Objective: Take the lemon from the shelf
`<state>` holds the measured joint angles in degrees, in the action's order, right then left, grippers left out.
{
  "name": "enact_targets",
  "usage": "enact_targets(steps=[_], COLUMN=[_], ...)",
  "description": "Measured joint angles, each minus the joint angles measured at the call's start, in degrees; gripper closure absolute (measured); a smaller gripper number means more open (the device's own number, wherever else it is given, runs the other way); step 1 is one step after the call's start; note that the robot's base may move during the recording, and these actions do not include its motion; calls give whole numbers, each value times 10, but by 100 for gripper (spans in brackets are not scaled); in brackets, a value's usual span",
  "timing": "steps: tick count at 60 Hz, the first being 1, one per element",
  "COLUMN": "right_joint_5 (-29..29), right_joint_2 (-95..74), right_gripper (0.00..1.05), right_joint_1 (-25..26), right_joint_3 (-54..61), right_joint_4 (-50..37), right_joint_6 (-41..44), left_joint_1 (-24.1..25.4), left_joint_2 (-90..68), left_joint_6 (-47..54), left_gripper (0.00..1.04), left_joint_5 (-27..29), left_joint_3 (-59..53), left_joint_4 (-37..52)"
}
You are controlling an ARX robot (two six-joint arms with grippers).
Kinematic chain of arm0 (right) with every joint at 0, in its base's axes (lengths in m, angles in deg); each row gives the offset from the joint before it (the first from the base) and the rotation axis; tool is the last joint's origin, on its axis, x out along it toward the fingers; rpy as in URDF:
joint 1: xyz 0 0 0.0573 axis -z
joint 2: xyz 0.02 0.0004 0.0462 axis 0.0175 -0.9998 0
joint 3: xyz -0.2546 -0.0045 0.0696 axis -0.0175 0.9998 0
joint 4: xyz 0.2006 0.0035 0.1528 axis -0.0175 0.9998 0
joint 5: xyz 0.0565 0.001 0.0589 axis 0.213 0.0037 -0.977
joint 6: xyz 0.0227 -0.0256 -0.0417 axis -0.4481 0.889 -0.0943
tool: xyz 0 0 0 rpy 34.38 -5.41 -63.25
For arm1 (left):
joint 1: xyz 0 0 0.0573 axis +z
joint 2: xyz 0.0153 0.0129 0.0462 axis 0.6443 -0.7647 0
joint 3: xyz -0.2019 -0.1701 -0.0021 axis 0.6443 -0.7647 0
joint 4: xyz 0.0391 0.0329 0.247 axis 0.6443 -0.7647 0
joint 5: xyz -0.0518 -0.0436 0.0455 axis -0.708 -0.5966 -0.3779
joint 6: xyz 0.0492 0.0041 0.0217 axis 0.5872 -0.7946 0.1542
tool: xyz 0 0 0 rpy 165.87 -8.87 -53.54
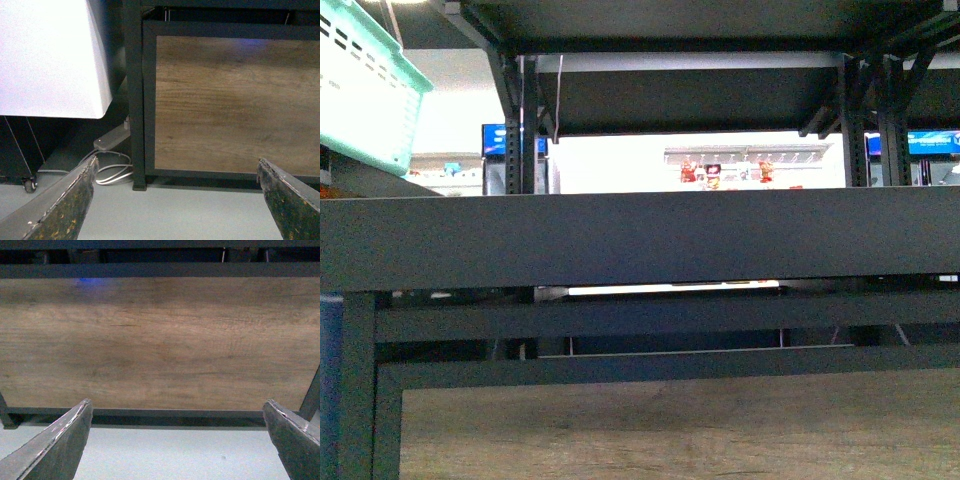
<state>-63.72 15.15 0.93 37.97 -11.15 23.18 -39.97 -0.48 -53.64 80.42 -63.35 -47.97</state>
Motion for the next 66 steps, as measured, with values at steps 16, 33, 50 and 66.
enact_targets(steps=[16, 33, 50, 66], right_joint_5=[0, 0, 0, 0], right_joint_2=[0, 0, 0, 0], right_gripper=[2, 2, 2, 2], right_joint_1=[0, 0, 0, 0], right_joint_3=[0, 0, 0, 0], right_joint_4=[0, 0, 0, 0], right_joint_6=[0, 0, 0, 0], left_joint_1=[0, 0, 0, 0], left_joint_2=[0, 0, 0, 0], left_joint_6=[0, 0, 0, 0], left_gripper=[8, 8, 8, 8], left_joint_5=[0, 0, -1, 0], left_joint_3=[0, 0, 0, 0], left_joint_4=[0, 0, 0, 0])
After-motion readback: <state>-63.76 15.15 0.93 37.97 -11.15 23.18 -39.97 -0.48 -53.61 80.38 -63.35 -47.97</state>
